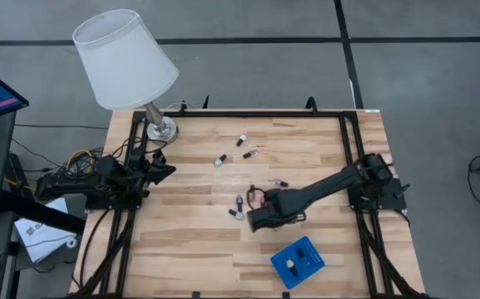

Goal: Pick & Place Nail Polish
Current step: Put the pink nail polish into the blue bin

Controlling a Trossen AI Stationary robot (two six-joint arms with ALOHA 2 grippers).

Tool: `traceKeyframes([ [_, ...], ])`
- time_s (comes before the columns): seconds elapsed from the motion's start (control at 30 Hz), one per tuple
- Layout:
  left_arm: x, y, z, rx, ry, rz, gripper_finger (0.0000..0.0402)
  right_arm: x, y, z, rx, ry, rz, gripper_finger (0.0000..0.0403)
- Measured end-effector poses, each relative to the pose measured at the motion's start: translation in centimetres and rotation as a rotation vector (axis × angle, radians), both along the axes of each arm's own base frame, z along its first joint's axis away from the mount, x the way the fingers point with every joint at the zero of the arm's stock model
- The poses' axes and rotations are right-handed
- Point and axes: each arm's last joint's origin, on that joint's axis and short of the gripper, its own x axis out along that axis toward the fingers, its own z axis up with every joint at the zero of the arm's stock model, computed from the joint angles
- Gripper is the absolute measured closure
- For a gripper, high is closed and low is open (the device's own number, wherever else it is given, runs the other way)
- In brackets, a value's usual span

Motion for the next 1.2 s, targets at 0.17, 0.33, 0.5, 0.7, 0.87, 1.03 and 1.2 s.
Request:
traceKeyframes([
  [0.17, 0.0, 0.0, 0.1, 0.001, -0.013, 0.0, 0.0401, 0.6, 0.2, -1.6, 0.049, 0.045, -0.013, 0.0152],
  [0.33, 0.0, 0.0, 0.1, 0.001, -0.015, 0.0, 0.0401, 0.0, 0.5, -1.9, 0.038, 0.096, -0.04, 0.0154],
  [0.5, 0.0, 0.0, 0.1, 0.001, -0.016, 0.0, 0.0401, -0.8, 0.3, -1.8, 0.009, 0.179, -0.027, 0.0154],
  [0.7, 0.0, 0.0, 0.1, 0.001, -0.016, 0.0, 0.0401, -0.8, -0.5, -3.5, 0.022, 0.155, -0.031, 0.0155],
  [0.87, -0.1, 0.0, 0.2, 0.001, -0.018, 0.0, 0.0401, -0.9, -0.7, -5.1, 0.046, 0.109, -0.042, 0.0155],
  [1.03, -0.1, 0.0, 0.2, 0.001, -0.02, 0.0, 0.0401, -0.9, -0.7, -5.4, 0.048, 0.102, -0.046, 0.0157],
  [1.2, -0.1, 0.0, 0.2, 0.001, -0.02, 0.0, 0.0401, -0.8, -0.9, -5.4, 0.049, 0.101, -0.049, 0.0191],
])
